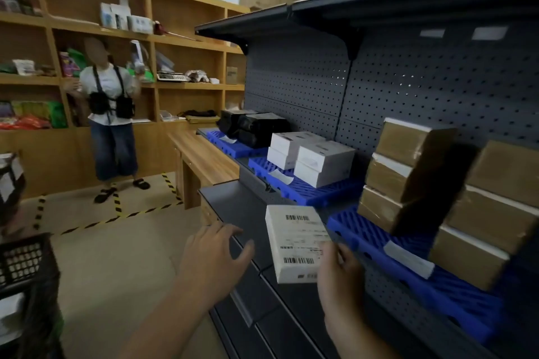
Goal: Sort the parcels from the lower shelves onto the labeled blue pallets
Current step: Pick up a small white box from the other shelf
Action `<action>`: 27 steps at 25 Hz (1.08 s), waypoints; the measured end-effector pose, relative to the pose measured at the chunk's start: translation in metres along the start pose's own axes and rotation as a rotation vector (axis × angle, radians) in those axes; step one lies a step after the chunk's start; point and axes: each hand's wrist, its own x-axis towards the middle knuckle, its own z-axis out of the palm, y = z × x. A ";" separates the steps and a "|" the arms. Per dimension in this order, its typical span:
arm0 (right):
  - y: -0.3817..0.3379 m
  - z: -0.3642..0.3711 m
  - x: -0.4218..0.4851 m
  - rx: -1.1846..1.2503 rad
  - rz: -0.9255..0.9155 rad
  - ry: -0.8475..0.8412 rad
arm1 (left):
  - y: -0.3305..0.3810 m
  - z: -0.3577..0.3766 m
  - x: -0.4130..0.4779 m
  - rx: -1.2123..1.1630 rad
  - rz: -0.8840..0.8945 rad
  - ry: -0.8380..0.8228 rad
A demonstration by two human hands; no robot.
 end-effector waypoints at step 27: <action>-0.133 0.167 0.292 -0.443 0.145 0.937 | -0.057 0.129 0.471 -0.484 0.516 -0.142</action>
